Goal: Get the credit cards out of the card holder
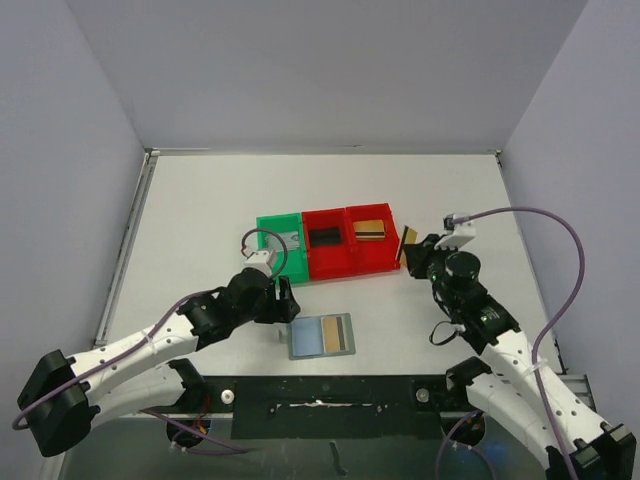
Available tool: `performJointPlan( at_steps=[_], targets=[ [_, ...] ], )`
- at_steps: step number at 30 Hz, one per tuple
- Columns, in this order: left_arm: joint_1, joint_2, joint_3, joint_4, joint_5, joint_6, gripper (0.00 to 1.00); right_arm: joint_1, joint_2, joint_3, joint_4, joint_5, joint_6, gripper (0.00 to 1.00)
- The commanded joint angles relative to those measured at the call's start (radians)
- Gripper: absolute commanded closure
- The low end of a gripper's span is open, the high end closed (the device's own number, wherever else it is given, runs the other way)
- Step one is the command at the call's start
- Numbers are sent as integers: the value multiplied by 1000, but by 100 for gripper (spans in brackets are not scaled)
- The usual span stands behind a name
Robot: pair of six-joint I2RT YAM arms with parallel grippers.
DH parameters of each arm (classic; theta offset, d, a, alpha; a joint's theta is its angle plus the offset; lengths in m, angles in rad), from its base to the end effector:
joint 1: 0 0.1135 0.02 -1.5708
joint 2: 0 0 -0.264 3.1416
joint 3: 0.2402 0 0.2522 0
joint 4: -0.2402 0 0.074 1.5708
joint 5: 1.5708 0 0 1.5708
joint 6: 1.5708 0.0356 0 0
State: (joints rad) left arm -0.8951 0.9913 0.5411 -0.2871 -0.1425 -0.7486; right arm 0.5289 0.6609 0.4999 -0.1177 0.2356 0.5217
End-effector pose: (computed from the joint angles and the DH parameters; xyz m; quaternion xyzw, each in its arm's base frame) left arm 0.1309 -0.1552 0.2084 0.0380 0.9118 -0.2514 0.3226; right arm 0.1487 0.0773 0.2656 0.0679 0.7932 0.2186 0.5643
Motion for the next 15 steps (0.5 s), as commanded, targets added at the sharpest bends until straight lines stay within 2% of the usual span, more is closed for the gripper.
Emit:
performJointPlan(
  at_steps=[1,3,5,10,13,15],
  targets=[
    [59,-50,34,-38,16,34,35,-244,158,107,180,-332,-86,100],
    [63,-63,29,-39,39,29,35,-323,279,146,251,-496,-141,100],
    [64,-81,22,-50,68,12,35,-313,382,223,245,-567,-263,100],
    [71,-137,-23,-41,117,-5,35,-155,574,363,154,-357,-685,100],
    [77,-156,-19,-67,109,6,34,-83,638,360,206,-279,-928,100],
    [80,-161,-8,-80,111,15,34,-77,674,360,224,-266,-994,100]
  ],
)
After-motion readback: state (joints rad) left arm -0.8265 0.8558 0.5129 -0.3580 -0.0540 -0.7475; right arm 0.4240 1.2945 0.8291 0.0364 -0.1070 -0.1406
